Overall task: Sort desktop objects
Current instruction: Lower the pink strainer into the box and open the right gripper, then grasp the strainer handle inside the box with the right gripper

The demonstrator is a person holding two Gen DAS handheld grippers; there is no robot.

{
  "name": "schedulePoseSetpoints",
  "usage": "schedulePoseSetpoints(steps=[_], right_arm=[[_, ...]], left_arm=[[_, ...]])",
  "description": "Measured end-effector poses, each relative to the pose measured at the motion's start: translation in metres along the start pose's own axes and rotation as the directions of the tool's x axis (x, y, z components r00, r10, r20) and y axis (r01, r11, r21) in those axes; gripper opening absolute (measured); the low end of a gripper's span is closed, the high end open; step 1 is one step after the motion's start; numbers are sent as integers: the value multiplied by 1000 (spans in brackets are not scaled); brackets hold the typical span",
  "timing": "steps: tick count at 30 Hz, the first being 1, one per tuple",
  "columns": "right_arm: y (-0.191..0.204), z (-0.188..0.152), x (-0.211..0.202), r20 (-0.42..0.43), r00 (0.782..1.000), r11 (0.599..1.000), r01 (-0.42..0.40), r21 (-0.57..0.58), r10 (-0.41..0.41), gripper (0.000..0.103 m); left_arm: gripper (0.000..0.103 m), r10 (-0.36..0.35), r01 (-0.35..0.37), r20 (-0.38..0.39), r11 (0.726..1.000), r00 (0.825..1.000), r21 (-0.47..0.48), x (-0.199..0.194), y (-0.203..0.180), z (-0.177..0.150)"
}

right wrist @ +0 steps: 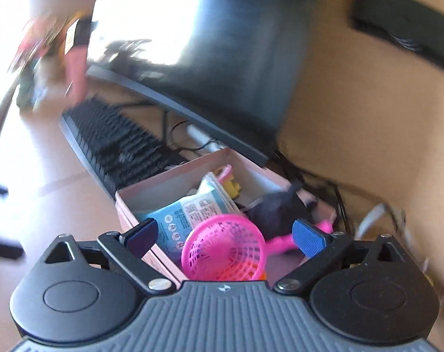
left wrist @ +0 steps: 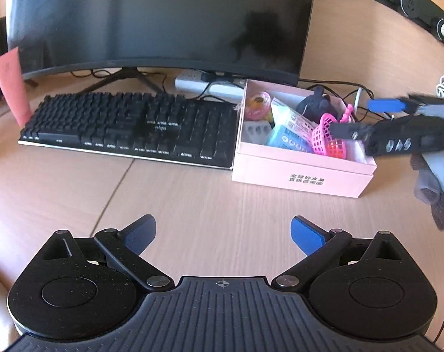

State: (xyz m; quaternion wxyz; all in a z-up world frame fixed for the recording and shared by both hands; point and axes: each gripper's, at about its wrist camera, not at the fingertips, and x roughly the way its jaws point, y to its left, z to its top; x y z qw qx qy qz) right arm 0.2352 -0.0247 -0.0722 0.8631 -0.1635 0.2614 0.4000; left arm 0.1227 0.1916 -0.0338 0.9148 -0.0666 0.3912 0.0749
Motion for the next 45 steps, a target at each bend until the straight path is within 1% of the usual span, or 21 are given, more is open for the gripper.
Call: schedulePoseSetpoints(steps=[1,3,4,6,8,9,15,17,20,22,24,30,31,34,35,38,40,42,43,44,45], right_arm=[[-7,-1,-1,-1,1000,997,4,76,-3,98],[-24,0,3,-20,1000,963,5,271,0,89],[-34,0,7,-36,999,934,-5,357,19,81],[-53,0,24,-77,994,848,-28,529,81,77],[-60,-2,39,-94,991,792,-21,611,99,76],[-59,-2,46,-105,991,787,3,617,79,76],[-42,1,86,-144,988,835,32,549,57,76],[-37,5,93,-140,989,871,21,491,55,66],[-18,14,87,-137,987,952,-42,303,87,62],[-8,15,77,-140,988,986,-41,162,64,63],[-9,10,64,-136,990,993,-26,114,41,63],[-22,-8,27,-113,989,988,112,104,-101,63],[-21,-11,25,-114,987,988,123,92,-112,62],[-22,-12,25,-125,987,986,119,115,-104,48],[-23,-12,23,-123,988,984,115,136,-99,48],[-29,-9,20,-109,991,974,100,202,-79,48],[-34,-6,22,-109,992,965,89,249,-63,48],[-35,-2,25,-116,992,956,82,282,-51,48],[-34,-1,26,-119,992,954,83,287,-50,48],[-31,0,30,-120,991,955,83,286,-51,48],[-29,1,31,-119,992,956,81,282,-49,47]], left_arm=[[101,-5,5,1,1000,1000,-2,0,-2,1],[101,-17,17,2,1000,1000,-4,0,-7,3],[101,-19,19,3,1000,1000,-2,0,-11,4],[101,-4,4,-3,1000,1000,3,0,-19,9],[101,28,-28,-15,999,999,21,-1,-27,14],[102,38,-37,-15,999,999,28,-1,-30,17],[102,11,-13,24,998,1000,64,-6,-33,32],[102,4,-6,30,997,1000,79,0,-31,37],[102,3,-7,32,994,999,112,13,-29,45],[102,-3,-2,33,990,999,139,25,-28,51],[102,-4,-2,36,985,999,174,41,-30,60],[102,3,-27,87,959,996,283,91,-52,92],[102,2,-29,87,950,996,312,100,-58,98],[102,-3,-32,84,910,996,413,124,-81,109],[102,5,-44,89,893,996,447,130,-88,111],[102,55,-119,130,822,990,557,144,-105,109],[103,117,-220,206,764,972,607,147,-107,105],[103,212,-342,277,712,937,613,151,-103,105],[102,251,-382,294,698,922,606,154,-97,106],[102,283,-406,293,697,913,591,156,-89,109],[102,302,-412,282,708,911,573,157,-80,112]])
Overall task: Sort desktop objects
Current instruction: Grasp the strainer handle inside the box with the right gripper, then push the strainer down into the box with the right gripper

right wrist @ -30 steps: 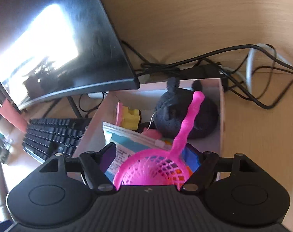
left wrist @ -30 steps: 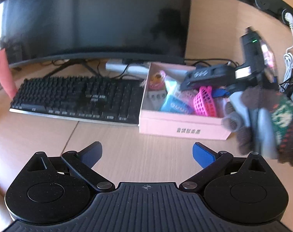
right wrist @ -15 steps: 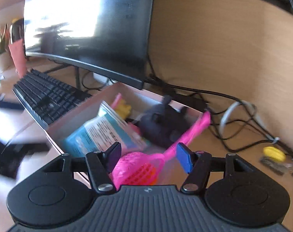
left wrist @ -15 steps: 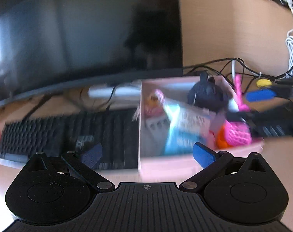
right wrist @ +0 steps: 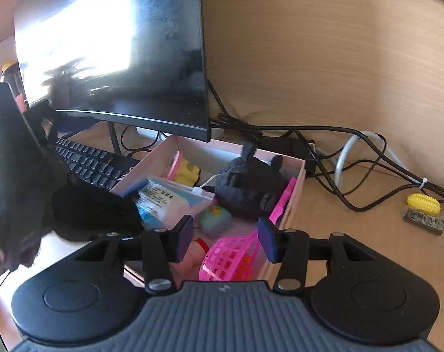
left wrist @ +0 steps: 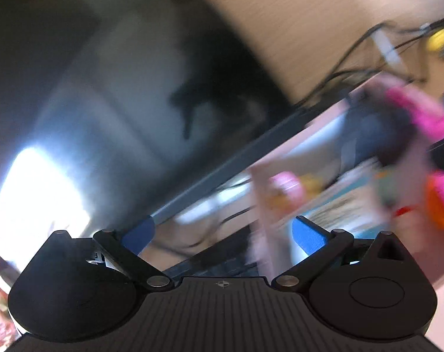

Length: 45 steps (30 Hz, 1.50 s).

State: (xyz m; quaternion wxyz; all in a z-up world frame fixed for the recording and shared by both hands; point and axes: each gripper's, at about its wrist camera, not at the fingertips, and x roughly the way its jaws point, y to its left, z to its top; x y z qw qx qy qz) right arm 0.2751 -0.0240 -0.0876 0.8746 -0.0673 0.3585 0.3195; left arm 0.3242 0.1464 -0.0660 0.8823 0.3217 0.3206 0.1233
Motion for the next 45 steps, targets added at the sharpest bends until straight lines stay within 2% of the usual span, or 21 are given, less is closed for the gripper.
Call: schedulePoseSetpoints(steps=[4,5,7,10,11,13,15,16,21,25,27,28,29,31,33,35,37,38,42,44,45], right_arm=[[7,1,2,-6,1000,999,6,-32,-6,46],[9,1,4,-10,1000,999,9,-44,-10,46],[10,0,8,-18,1000,998,21,-66,-22,46],[12,-3,15,-35,999,996,32,-81,-35,46],[13,-4,16,-35,998,994,43,-97,-47,46],[17,-7,13,-28,997,988,65,-138,-70,44],[19,-10,9,-26,996,981,85,-174,-91,29],[18,-11,7,-38,996,981,78,-178,-86,25],[8,-19,-11,-21,998,989,61,-133,-64,22],[1,-18,-32,30,998,991,60,-118,-56,21],[-2,-14,-42,59,997,992,58,-109,-52,21],[-3,-13,-46,75,996,993,53,-105,-45,19],[-4,-11,-49,90,995,993,49,-107,-40,10],[-4,-6,-52,110,993,991,55,-126,-41,9],[-6,-3,-52,120,993,988,40,-151,-22,9],[-5,-3,-49,122,993,981,27,-190,-4,9],[-4,-4,-48,122,992,973,-11,-229,40,9],[-1,-4,-47,123,990,967,-32,-253,65,9],[20,-7,-32,120,985,910,-63,-409,123,9],[32,-12,-24,106,987,875,-58,-480,124,9],[33,-13,-22,103,988,868,-52,-494,118,9]], left_arm=[[102,-50,49,-2,988,999,-148,-4,32,-7],[102,-77,77,11,980,997,-183,-8,38,-7],[102,-183,188,45,952,982,-241,-17,45,-5],[102,-320,330,81,918,944,-218,-25,35,1],[102,-334,344,82,919,939,-192,-27,28,5],[102,-330,338,74,926,941,-169,-27,17,11],[102,-356,362,69,915,932,-179,-22,15,15],[102,-360,367,69,912,930,-182,-22,12,14],[102,-371,378,75,916,926,-134,-22,5,18],[102,-336,341,72,937,939,-79,-17,1,19],[102,-343,346,81,938,936,-26,-19,-7,20],[102,-343,344,86,939,935,5,-21,-12,20],[102,-336,334,92,942,937,37,-22,-17,20],[103,-283,270,114,956,952,115,-25,-27,17],[103,-176,155,126,975,976,156,-24,-29,14],[103,-81,63,112,985,990,160,-17,-22,9],[103,-7,-5,75,988,997,154,-5,-9,0],[103,4,-13,66,990,998,140,-2,-3,-4],[103,-33,33,-4,999,999,-29,0,31,-15],[103,-96,92,-22,985,995,-144,-4,48,-20],[103,-132,123,-27,969,991,-216,-8,58,-24]])
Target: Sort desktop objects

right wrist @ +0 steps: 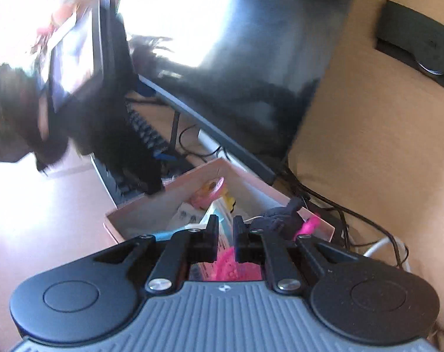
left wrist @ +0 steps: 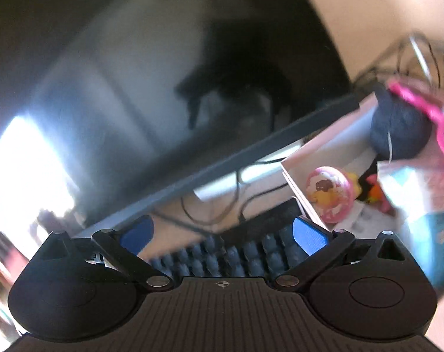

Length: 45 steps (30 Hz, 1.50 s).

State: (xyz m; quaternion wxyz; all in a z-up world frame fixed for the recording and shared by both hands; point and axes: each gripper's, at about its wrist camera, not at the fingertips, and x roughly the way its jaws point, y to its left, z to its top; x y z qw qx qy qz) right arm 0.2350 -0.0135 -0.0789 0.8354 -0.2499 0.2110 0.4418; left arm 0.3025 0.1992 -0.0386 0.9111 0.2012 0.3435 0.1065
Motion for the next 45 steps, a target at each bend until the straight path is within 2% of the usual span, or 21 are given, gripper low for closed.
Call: schedulePoseSetpoints(steps=[3,4,6,8,11,13,14,16,17,20,22,24,27,30,31,32,35,40,42,43,45], right_arm=[[-14,3,-2,3,1000,993,-4,116,4,22],[-21,5,0,0,1000,986,21,167,-22,25],[-40,7,11,-45,996,958,87,274,-77,25],[-58,4,27,-103,990,917,129,378,-97,25],[-69,-3,50,-202,974,883,185,431,-105,25],[-67,-9,60,-258,959,880,218,423,-113,25],[-65,-11,61,-268,958,880,215,424,-105,20],[-62,-16,56,-255,963,880,190,435,-83,16],[-59,-16,48,-209,976,888,154,433,-68,13],[-39,-9,30,-106,994,949,55,309,-23,13],[-19,-3,31,-104,994,984,34,176,-16,13],[-9,-2,40,-131,991,992,35,118,-20,13],[-8,-4,51,-160,984,990,96,108,-78,15],[-13,-3,29,-121,987,981,119,150,-102,41],[-12,-3,16,-88,989,979,128,158,-115,57],[-11,-5,-2,-51,989,976,143,167,-136,65],[-11,-14,-61,15,982,960,180,215,-187,65],[-2,-35,-113,-21,966,929,253,272,-257,69],[-1,-46,-128,-46,954,909,298,292,-298,76],[-4,-51,-134,-49,947,900,318,298,-318,84],[-13,-65,-141,-61,915,863,397,314,-399,94]], left_arm=[[103,-73,69,-12,981,997,-180,-9,24,-3],[103,-95,89,-14,969,995,-230,-10,29,-3],[103,-151,141,-9,938,988,-317,-14,38,-4],[103,-207,196,10,910,978,-366,-20,42,-5],[103,-229,226,36,904,973,-364,-29,42,-6],[103,-226,229,50,907,973,-353,-29,41,-4],[103,-225,229,53,906,973,-355,-29,41,-3],[103,-224,227,52,902,973,-367,-29,38,-3],[103,-223,226,49,900,973,-372,-25,37,-4],[103,-236,232,38,896,971,-378,-20,36,-8],[103,-244,237,28,899,969,-369,-19,32,-10],[103,-241,234,23,904,970,-357,-23,28,-12],[103,-225,217,17,909,974,-356,-31,28,-16],[103,-212,199,3,913,977,-357,-41,27,-21],[103,-214,202,5,913,977,-354,-46,25,-22],[103,-214,204,8,914,977,-351,-51,22,-22],[103,-230,225,22,920,973,-320,-72,8,-20],[103,-306,317,81,908,949,-273,-109,-19,-11],[103,-327,351,133,901,935,-255,-121,-29,-8],[103,-326,354,146,901,934,-250,-124,-35,-7],[101,-335,358,131,897,933,-258,-129,-48,-7]])
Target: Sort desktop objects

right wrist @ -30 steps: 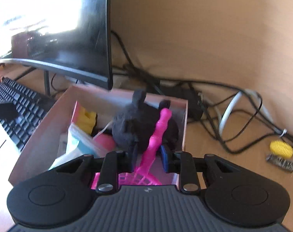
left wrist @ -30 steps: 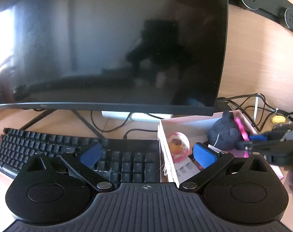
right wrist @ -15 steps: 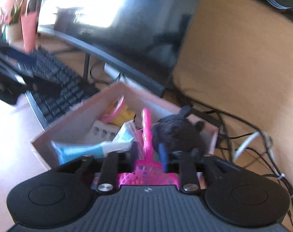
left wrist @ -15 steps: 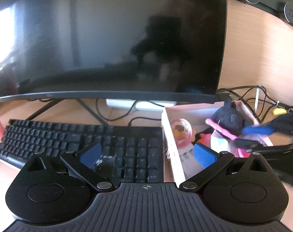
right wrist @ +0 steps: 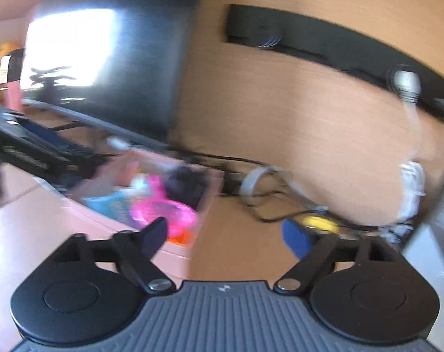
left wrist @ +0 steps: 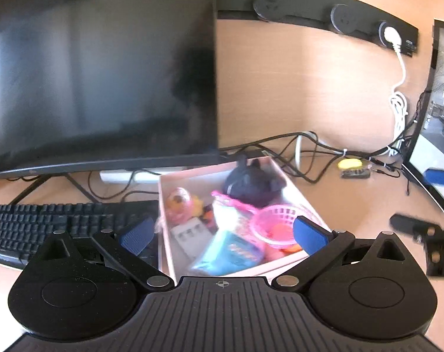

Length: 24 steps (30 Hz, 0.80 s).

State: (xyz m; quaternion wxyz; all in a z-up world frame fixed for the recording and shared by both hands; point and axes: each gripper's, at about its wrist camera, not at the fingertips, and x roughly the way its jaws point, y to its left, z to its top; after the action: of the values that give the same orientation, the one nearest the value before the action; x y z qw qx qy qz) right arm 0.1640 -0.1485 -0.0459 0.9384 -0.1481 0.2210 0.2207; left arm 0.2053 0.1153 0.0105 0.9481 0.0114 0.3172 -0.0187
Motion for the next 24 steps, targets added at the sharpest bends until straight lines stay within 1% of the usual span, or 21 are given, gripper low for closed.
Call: schedulePoseSetpoints(steps=[1,2,3,4,5,6,7,8,9,10,11,13,16,18,19,20,21,22,23,24], right_arm=[[-10,-3,3,-9,999,999,46,26,-46,100],[-24,-7,10,-30,996,995,84,62,-83,101],[-38,-12,17,-51,993,989,115,89,-110,101],[-51,-16,25,-72,988,984,145,107,-138,101],[-61,-18,38,-87,983,978,172,119,-162,101],[-75,-21,48,-99,977,970,203,136,-191,102],[-86,-23,58,-104,974,964,217,151,-203,103],[-97,-24,68,-108,971,959,228,167,-212,103],[-107,-24,84,-115,969,954,237,183,-219,103],[-116,-26,97,-120,968,949,239,204,-218,103],[-123,-27,114,-127,971,946,229,229,-204,103],[-132,-29,149,-162,976,947,185,261,-146,103],[-130,-32,204,-213,961,945,224,240,-173,103],[-129,-33,230,-234,951,941,255,223,-202,103],[-130,-33,240,-247,945,940,268,212,-214,101],[-131,-34,247,-262,941,941,269,205,-212,82],[-133,-34,252,-285,940,945,252,209,-188,74],[-135,-33,253,-303,938,944,243,224,-169,53],[-137,-33,247,-307,943,942,212,258,-128,38],[-137,-33,240,-306,949,942,172,287,-80,37]], left_arm=[[93,-17,17,-10,1000,1000,-5,-1,-6,-4],[82,-34,34,-19,999,999,-4,-1,-13,-7],[61,-44,44,-36,999,998,-2,0,-20,-10],[59,-45,44,-58,999,997,-11,1,-26,-13],[60,-43,41,-69,999,997,-22,0,-31,-15],[65,-41,39,-74,999,996,-28,-1,-36,-17],[86,-44,42,-70,999,997,-30,-3,-40,-19],[99,-44,42,-56,999,997,-30,-6,-44,-21],[103,-22,21,-22,999,1000,-32,-12,-48,-24],[103,8,-8,-5,999,1000,-32,-16,-50,-26],[103,33,-33,-4,999,999,-29,-18,-51,-28],[103,81,-83,-36,996,996,-32,-20,-51,-30],[103,153,-160,-96,985,983,-62,-26,-44,-34],[103,192,-200,-110,978,975,-63,-31,-38,-40],[103,214,-223,-121,972,969,-68,-33,-34,-43],[103,226,-237,-133,968,965,-77,-34,-30,-46],[103,228,-242,-147,966,962,-88,-34,-27,-48],[103,223,-239,-158,966,962,-96,-34,-24,-50],[103,214,-231,-163,968,963,-98,-33,-23,-52],[103,204,-221,-166,971,965,-93,-31,-24,-53]])
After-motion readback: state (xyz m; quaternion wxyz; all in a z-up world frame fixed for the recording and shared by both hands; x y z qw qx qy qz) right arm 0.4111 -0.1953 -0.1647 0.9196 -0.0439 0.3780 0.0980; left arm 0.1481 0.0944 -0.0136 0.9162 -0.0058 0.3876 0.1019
